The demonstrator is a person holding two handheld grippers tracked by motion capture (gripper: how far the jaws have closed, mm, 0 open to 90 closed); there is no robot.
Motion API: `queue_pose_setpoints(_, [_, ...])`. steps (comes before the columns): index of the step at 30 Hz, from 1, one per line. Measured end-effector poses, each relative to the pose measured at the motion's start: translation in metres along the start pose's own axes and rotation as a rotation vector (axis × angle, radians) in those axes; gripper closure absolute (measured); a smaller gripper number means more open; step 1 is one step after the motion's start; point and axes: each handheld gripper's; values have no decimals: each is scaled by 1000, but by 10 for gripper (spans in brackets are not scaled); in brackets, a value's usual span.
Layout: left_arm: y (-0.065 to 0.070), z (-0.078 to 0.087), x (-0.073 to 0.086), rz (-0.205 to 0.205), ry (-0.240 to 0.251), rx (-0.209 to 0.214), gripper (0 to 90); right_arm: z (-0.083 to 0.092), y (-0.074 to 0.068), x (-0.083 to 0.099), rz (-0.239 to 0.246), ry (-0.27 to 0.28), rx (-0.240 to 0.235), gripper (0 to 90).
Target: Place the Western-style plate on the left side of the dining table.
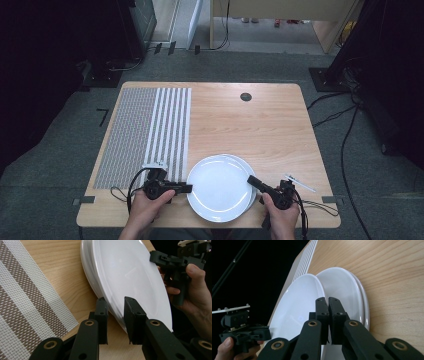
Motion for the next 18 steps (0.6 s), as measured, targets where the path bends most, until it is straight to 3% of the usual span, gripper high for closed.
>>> queue_pose_setpoints(14, [1,-2,0,5,-3,-1,749,1,1,-2,-25,-16,6,886])
queue_pose_setpoints(18, [0,-4,0,9,-6,-2,743,1,2,-2,-7,-10,14,882])
Point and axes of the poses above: each handheld gripper's, and its own axes: z roughly backward along the jaws, x roughly out of its underside, y roughly to its right, and after that the axes turned 1 degree about z, right-handed
